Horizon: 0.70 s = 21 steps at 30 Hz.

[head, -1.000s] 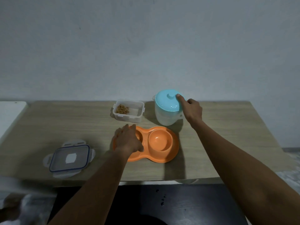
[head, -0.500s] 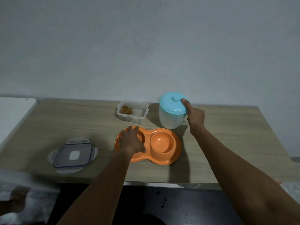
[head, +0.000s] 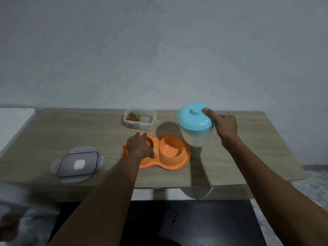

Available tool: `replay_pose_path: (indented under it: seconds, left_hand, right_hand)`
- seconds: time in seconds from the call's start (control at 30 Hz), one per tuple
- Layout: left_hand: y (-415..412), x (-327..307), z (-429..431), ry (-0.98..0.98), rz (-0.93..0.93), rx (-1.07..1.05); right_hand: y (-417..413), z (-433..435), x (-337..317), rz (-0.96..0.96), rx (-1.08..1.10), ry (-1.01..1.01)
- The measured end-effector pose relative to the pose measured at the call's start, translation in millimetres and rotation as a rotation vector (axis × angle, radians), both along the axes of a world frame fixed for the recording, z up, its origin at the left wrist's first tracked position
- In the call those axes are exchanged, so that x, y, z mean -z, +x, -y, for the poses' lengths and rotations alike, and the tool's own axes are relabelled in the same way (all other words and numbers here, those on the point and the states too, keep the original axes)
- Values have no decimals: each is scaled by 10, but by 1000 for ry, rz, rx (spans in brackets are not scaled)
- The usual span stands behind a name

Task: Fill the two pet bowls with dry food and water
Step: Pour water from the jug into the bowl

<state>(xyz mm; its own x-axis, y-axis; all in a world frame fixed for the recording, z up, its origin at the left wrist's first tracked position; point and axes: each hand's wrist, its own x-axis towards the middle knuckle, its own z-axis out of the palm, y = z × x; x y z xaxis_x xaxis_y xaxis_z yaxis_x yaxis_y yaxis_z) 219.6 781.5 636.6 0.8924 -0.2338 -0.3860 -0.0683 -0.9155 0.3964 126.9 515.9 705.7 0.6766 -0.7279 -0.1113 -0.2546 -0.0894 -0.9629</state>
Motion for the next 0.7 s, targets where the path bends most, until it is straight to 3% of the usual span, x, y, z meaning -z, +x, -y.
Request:
replay_pose_path:
  seconds: [0.7]
  left_hand:
    - [-11, 118, -41, 20, 53, 42]
  right_hand:
    - [-499, -238, 75, -276, 11, -346]
